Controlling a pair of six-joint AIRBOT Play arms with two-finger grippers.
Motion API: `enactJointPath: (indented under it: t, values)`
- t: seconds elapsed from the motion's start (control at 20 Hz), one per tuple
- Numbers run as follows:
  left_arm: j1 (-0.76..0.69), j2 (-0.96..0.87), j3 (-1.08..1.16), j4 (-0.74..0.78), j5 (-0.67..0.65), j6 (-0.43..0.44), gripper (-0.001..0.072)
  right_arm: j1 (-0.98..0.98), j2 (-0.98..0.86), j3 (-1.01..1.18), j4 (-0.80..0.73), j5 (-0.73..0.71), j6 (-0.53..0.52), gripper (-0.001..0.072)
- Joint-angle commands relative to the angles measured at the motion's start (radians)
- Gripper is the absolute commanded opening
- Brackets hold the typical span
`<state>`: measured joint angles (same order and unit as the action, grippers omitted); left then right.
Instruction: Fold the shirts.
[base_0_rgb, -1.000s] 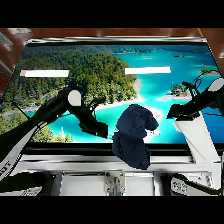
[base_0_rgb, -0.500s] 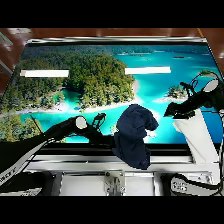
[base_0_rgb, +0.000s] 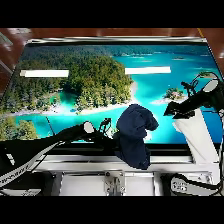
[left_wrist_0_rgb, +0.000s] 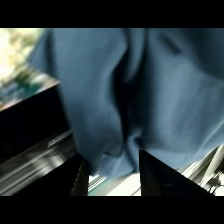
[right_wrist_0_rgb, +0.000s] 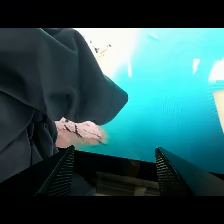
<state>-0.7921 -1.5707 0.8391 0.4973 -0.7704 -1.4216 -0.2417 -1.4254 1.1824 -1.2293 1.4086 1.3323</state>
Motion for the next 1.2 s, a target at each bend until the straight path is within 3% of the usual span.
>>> enactJointPath:
  t: [0.0, 0.05, 0.2, 0.7, 0.75, 0.8, 0.85, 1.05, 1.15]
  values:
    - [-0.027, -0.011, 0.003, -0.088, 0.075, 0.035, 0.0116, 0.001, -0.014, -0.003, 0.006, -0.027, 0.018, 0.0632]
    - [-0.027, -0.01, 0.008, -0.087, 0.067, 0.067, 0.0043, 0.0, -0.028, -0.006, 0.018, -0.027, 0.019, 0.0632]
    - [-0.024, 0.009, 0.011, -0.074, 0.044, 0.102, 0.0041, 0.002, -0.084, -0.029, 0.065, -0.026, 0.024, 0.0632]
    - [-0.023, 0.085, 0.012, 0.087, -0.027, 0.063, 0.004, 0.085, -0.288, -0.067, 0.147, -0.039, -0.003, 0.0629]
    - [-0.022, 0.092, 0.012, 0.089, -0.027, 0.063, 0.004, 0.108, -0.303, -0.071, 0.147, -0.053, -0.003, 0.0537]
    - [-0.019, 0.101, 0.012, 0.102, -0.027, 0.063, 0.0039, 0.127, -0.307, -0.071, 0.146, -0.06, -0.006, 0.0204]
    - [-0.012, 0.117, 0.014, 0.155, -0.032, 0.06, 0.0038, 0.139, -0.299, -0.069, 0.148, -0.071, -0.007, 0.0067]
    - [0.103, 0.237, 0.091, 0.721, -0.257, -0.194, 0.0037, 0.125, -0.161, 0.01, 0.129, -0.051, -0.084, 0.0066]
    - [0.169, 0.353, 0.218, 0.935, -0.359, -0.231, 0.0038, 0.124, -0.026, 0.107, 0.131, -0.051, -0.168, 0.0066]
